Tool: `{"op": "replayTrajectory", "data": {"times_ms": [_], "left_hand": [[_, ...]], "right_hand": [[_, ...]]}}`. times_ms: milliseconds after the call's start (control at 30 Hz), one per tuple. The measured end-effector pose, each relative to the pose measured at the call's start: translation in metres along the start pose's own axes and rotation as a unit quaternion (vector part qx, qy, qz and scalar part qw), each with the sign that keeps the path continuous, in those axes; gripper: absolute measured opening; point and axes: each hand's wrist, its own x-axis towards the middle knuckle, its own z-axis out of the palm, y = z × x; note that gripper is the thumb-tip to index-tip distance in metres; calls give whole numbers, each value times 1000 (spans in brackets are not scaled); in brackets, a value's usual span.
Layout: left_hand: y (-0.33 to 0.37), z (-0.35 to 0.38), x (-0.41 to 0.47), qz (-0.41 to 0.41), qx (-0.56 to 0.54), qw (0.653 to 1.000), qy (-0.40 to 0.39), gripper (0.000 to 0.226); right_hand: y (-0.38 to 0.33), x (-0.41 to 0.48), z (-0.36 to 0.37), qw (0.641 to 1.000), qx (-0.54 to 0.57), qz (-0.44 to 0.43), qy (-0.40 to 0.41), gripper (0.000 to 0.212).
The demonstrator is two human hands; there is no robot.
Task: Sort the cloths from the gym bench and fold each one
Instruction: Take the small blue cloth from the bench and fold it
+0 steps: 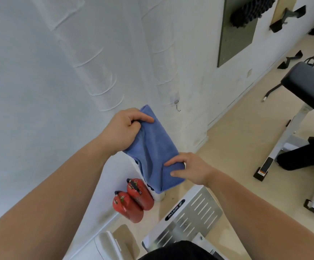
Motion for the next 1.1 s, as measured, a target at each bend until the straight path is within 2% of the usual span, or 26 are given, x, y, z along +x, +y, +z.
{"op": "replayTrajectory", "data": {"times_ms": [100, 200, 367, 467, 600, 700, 767, 933, 1100], "left_hand": [[-30, -7, -6, -84, -5, 994, 64, 51], [-56, -6, -23, -152, -30, 984, 91, 52], [-89, 4, -46, -249, -101, 952, 147, 51], [-103, 12, -55, -272, -100, 945, 149, 51], [-116, 23, -66, -289, -98, 938, 166, 50], [-117, 35, -73, -275, -107, 940, 172, 50], [-111, 44, -77, -228, -83, 957, 158, 49], [-78, 64, -83, -67, -56, 991, 105, 50], [-45, 81, -86, -9, -97, 994, 44, 53]], "right_hand": [[9, 4, -5, 999, -43, 28, 2, 30], [19, 3, -12, 994, -76, 75, 19, 29], [31, -6, -26, 992, -58, 111, 11, 28], [35, -14, -33, 990, 19, 136, 29, 30], [40, -26, -39, 969, 161, 145, 122, 28], [33, -29, -35, 957, 190, 138, 173, 26], [24, -27, -29, 960, 172, 133, 178, 25], [-14, -20, -10, 976, 140, 88, 144, 26], [-47, -15, 10, 984, 132, 42, 115, 29]]}}
